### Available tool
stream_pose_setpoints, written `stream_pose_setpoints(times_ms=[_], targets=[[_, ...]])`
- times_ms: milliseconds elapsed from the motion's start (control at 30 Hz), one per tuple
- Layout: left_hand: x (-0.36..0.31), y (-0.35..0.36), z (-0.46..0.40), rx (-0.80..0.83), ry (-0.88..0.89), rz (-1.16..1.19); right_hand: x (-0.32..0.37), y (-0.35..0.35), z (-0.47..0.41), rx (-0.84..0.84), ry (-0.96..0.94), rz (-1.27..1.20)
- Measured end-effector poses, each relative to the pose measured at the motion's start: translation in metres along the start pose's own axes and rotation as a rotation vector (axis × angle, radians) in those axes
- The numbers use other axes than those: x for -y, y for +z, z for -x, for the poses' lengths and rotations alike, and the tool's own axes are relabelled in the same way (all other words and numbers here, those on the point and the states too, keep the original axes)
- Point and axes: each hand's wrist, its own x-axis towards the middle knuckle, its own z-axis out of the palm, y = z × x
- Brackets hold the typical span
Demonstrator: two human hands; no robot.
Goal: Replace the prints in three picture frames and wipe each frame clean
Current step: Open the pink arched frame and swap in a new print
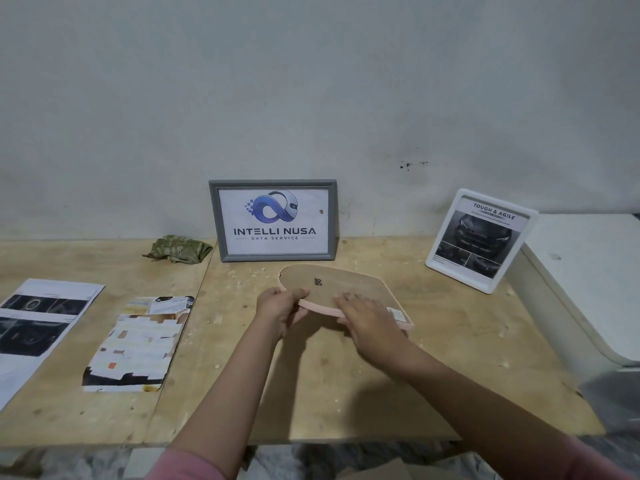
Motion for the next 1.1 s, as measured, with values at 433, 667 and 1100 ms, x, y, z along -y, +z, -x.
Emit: stream_pose_setpoints(times_ms=[433,667,1100], targets=[[-0.019,-0.024,-0.008,0.074,0.055,-0.234,0.005,-0.05,-0.026,-0.374,0.327,-0.62],[-0.018,-0.03,-0.009,0.233,0.045,-0.359,-0.002,-0.054,-0.029,-0.401,0.663,-1.027],[0.002,-0.021,-0.025,0.138,0.153,-0.283,-0.044,-0.031,-0.039,-0.212,0.919,-1.366]])
